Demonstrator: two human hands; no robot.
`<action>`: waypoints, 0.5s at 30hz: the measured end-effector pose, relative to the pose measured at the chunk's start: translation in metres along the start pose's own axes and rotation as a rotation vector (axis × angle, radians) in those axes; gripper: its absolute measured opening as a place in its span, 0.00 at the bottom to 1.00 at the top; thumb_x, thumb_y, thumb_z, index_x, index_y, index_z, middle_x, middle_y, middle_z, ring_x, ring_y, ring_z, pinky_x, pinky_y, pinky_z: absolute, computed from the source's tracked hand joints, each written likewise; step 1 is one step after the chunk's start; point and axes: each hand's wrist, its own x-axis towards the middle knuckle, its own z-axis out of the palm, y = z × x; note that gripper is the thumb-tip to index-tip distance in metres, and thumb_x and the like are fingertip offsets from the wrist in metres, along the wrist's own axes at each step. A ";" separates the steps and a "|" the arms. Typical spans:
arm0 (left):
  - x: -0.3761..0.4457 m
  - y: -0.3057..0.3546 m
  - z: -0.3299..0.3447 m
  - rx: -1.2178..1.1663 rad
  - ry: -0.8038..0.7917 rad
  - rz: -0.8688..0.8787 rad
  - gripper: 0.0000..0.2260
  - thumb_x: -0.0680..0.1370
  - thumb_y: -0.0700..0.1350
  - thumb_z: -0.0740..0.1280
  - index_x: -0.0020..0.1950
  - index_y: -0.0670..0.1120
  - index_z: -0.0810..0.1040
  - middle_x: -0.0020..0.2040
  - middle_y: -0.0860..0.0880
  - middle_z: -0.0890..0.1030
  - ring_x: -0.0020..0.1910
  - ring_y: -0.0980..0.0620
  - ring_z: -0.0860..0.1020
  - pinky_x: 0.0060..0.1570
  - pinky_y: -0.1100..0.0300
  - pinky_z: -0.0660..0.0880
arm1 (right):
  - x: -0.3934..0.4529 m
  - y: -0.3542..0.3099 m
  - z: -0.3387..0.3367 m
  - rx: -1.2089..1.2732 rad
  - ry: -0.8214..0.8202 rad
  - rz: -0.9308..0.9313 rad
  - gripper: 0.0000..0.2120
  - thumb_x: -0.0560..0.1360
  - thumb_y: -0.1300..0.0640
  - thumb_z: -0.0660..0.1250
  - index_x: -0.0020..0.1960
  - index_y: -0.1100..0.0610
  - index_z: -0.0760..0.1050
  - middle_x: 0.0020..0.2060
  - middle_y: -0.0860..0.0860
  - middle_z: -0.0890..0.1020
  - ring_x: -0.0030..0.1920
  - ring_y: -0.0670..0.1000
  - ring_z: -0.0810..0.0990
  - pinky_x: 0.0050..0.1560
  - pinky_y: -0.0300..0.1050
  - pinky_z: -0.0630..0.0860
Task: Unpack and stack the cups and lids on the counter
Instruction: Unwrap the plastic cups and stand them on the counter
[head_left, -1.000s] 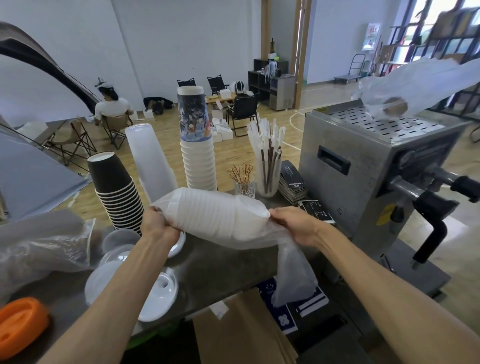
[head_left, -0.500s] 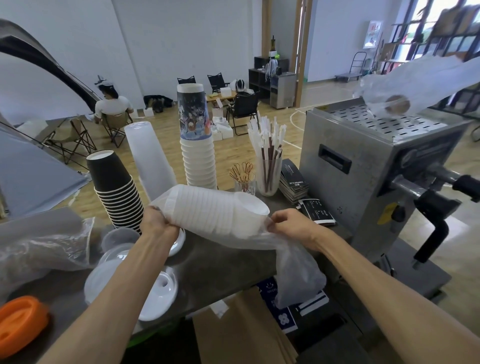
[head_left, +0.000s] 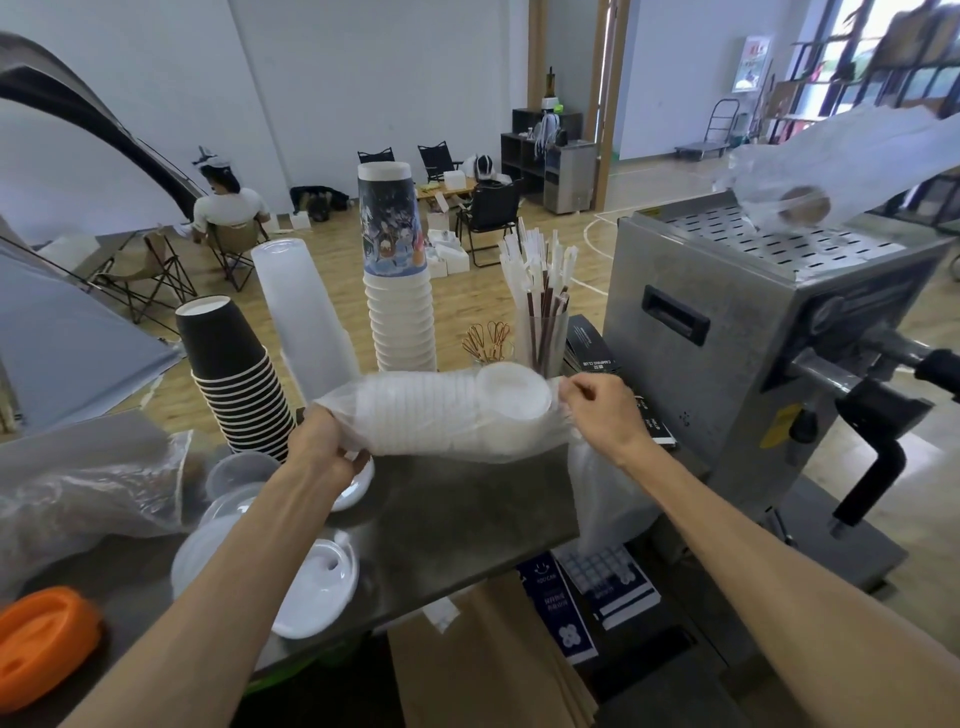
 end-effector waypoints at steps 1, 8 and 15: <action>-0.002 -0.003 0.000 0.009 0.016 -0.007 0.17 0.81 0.40 0.61 0.69 0.47 0.75 0.63 0.46 0.81 0.57 0.44 0.80 0.43 0.51 0.77 | 0.000 0.000 -0.001 -0.032 0.027 -0.025 0.14 0.83 0.54 0.64 0.42 0.55 0.81 0.35 0.47 0.80 0.37 0.43 0.76 0.36 0.33 0.69; 0.006 -0.003 -0.001 0.002 0.097 -0.028 0.17 0.85 0.37 0.53 0.73 0.40 0.69 0.52 0.43 0.79 0.56 0.45 0.77 0.62 0.52 0.72 | 0.004 0.006 0.002 -0.186 0.018 -0.046 0.09 0.82 0.54 0.66 0.52 0.55 0.85 0.45 0.49 0.85 0.46 0.52 0.82 0.50 0.51 0.80; -0.001 -0.003 -0.001 0.082 0.119 0.036 0.18 0.85 0.40 0.54 0.74 0.42 0.70 0.66 0.41 0.76 0.65 0.42 0.76 0.61 0.51 0.75 | 0.007 0.005 -0.005 -0.157 0.123 -0.012 0.10 0.82 0.54 0.66 0.52 0.56 0.85 0.43 0.50 0.84 0.46 0.52 0.80 0.48 0.47 0.76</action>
